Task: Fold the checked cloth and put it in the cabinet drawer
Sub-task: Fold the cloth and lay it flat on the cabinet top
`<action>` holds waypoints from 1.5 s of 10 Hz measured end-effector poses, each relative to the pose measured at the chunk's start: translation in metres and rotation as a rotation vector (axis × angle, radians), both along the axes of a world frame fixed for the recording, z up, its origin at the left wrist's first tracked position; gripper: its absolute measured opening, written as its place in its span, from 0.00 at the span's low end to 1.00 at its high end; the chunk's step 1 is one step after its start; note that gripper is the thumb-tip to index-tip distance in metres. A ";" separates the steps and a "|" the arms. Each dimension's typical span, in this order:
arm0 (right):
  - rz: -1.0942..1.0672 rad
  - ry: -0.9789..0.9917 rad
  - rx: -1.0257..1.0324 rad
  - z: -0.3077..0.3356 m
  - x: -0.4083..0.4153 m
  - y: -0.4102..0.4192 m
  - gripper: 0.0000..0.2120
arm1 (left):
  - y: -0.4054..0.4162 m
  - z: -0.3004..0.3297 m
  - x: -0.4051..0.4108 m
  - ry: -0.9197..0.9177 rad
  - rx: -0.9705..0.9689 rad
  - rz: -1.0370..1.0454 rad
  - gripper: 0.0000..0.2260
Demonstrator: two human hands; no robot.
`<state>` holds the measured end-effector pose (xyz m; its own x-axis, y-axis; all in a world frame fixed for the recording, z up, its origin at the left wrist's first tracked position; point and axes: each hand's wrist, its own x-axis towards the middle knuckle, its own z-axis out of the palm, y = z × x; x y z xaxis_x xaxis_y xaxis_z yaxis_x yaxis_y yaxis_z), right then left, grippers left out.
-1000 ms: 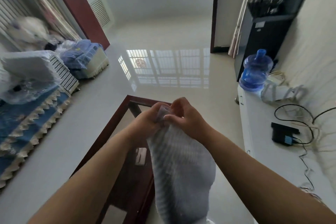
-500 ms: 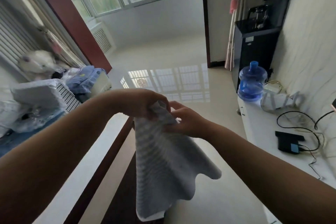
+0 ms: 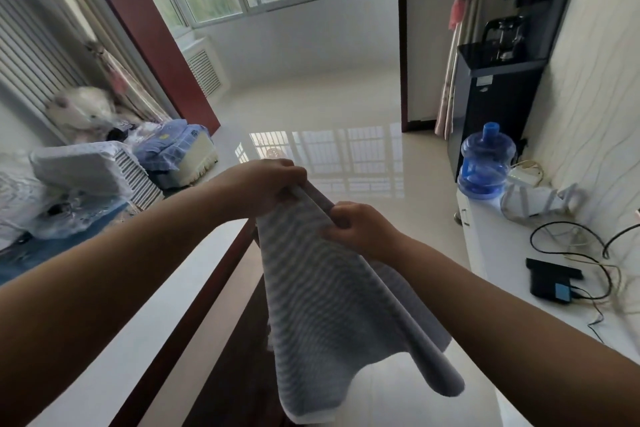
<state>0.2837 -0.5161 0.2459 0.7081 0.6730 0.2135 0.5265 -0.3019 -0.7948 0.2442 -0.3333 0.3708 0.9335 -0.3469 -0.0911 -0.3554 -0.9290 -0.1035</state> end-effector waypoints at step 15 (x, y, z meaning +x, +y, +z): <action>-0.633 0.149 -0.684 -0.011 0.119 -0.033 0.15 | 0.009 -0.194 -0.018 0.409 -0.515 0.296 0.16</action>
<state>0.4023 -0.5492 0.2347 0.9732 0.0996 -0.2073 0.0123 -0.9226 -0.3855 0.2267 -0.3238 0.1771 0.9210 -0.1778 -0.3465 0.0020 -0.8876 0.4607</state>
